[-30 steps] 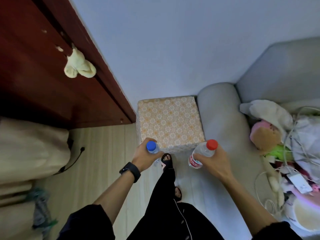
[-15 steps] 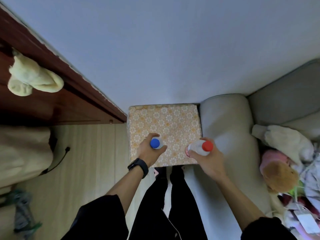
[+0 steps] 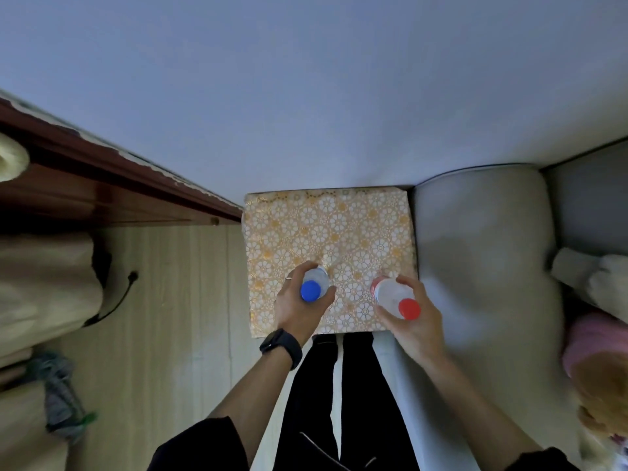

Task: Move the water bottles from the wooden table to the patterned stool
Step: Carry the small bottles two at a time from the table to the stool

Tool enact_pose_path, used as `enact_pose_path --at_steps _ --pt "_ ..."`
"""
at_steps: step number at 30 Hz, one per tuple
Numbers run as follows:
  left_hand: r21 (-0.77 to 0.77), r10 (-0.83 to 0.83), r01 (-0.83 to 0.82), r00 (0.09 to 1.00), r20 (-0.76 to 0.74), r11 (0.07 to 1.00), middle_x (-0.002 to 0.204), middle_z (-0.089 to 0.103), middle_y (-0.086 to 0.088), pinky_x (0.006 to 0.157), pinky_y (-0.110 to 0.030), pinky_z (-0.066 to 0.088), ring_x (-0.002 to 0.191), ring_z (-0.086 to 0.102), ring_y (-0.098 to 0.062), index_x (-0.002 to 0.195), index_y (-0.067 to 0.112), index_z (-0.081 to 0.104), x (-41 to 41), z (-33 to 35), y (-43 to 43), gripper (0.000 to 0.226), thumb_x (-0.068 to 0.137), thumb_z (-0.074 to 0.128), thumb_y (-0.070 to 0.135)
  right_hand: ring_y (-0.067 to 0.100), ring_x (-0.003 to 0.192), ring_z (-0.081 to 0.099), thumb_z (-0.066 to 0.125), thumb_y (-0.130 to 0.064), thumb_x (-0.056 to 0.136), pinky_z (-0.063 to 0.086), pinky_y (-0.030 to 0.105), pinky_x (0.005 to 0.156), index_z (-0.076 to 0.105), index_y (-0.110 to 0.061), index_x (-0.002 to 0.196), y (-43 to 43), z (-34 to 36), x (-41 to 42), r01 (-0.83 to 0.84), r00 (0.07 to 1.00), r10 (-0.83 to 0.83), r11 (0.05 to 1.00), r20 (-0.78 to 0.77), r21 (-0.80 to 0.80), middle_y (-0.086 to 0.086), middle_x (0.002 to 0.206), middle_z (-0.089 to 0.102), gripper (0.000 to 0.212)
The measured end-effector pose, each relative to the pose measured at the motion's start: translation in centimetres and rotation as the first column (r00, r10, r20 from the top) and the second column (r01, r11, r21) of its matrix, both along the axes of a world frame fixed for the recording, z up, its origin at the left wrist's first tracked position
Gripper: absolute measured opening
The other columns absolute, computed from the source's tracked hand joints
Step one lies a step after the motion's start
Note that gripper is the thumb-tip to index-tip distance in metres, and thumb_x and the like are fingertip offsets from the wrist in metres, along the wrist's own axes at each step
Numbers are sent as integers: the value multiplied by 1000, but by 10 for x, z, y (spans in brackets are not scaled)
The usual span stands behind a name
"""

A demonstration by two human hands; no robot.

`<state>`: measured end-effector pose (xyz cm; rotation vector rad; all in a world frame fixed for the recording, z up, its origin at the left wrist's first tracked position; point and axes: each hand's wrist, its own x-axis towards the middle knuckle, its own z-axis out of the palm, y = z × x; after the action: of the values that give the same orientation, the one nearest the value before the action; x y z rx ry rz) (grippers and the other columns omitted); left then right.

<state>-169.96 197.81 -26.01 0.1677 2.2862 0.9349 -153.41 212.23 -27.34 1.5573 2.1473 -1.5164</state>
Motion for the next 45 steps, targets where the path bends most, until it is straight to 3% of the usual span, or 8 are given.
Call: enact_pose_path --at_steps 7,13,22,26,32,35,40,45 --pt "-77 37 -30 994 102 997 130 51 8 88 -36 51 107 56 -16 141 43 31 8 -5 -9 92 67 85 52 10 119 53 82 -67 63 49 35 98 34 -37 141 5 1 9 -123 988 121 992 91 11 -11 141 48 96" --pt "-181 51 -43 998 40 983 98 71 4 67 -26 48 84 67 -21 134 35 46 15 -16 -12 61 82 76 46 18 107 61 73 -64 74 53 38 88 40 -38 132 19 10 1 -302 934 292 953 206 20 -8 126 57 72" --pt "-187 -240 218 965 -102 958 103 73 3 72 -34 57 87 70 -19 125 23 55 -29 -12 61 57 80 73 54 21 94 67 80 -52 74 46 26 77 55 -20 124 106 14 -64 -524 819 492 851 297 37 -1 105 70 64" --pt "-88 -263 254 957 -121 963 103 71 8 69 -22 53 91 68 -12 129 22 52 -48 -19 121 61 81 73 54 26 101 65 80 -46 75 44 26 78 55 -22 123 141 14 -95 -414 894 369 897 253 154 1 108 70 59" --pt "-22 -271 271 945 -183 962 109 72 -4 70 -31 53 90 69 -24 133 19 47 -64 -44 184 60 85 72 46 18 103 57 77 -38 83 39 21 80 45 -19 138 176 -6 -127 -185 983 182 979 39 87 -4 116 61 67" --pt "4 -246 252 946 -212 968 108 72 -8 65 -29 48 89 68 -27 132 16 46 -63 -53 184 62 85 74 45 12 99 51 75 -34 86 39 21 80 42 -15 140 179 -12 -130 -192 981 192 980 9 46 -7 113 54 66" --pt "50 -224 236 959 -174 971 119 68 -8 85 -39 54 103 66 -27 136 14 45 -67 -56 179 65 85 75 41 12 97 60 76 -34 85 43 19 82 48 -16 135 166 -19 -124 -115 989 122 990 -83 87 -11 107 60 59" --pt "70 -228 242 960 -162 968 122 65 -7 78 -31 47 103 64 -25 138 17 42 -67 -57 177 67 84 75 40 11 92 59 76 -33 85 43 20 80 44 -19 134 160 -19 -130 -137 983 148 985 -110 103 -16 101 56 60"
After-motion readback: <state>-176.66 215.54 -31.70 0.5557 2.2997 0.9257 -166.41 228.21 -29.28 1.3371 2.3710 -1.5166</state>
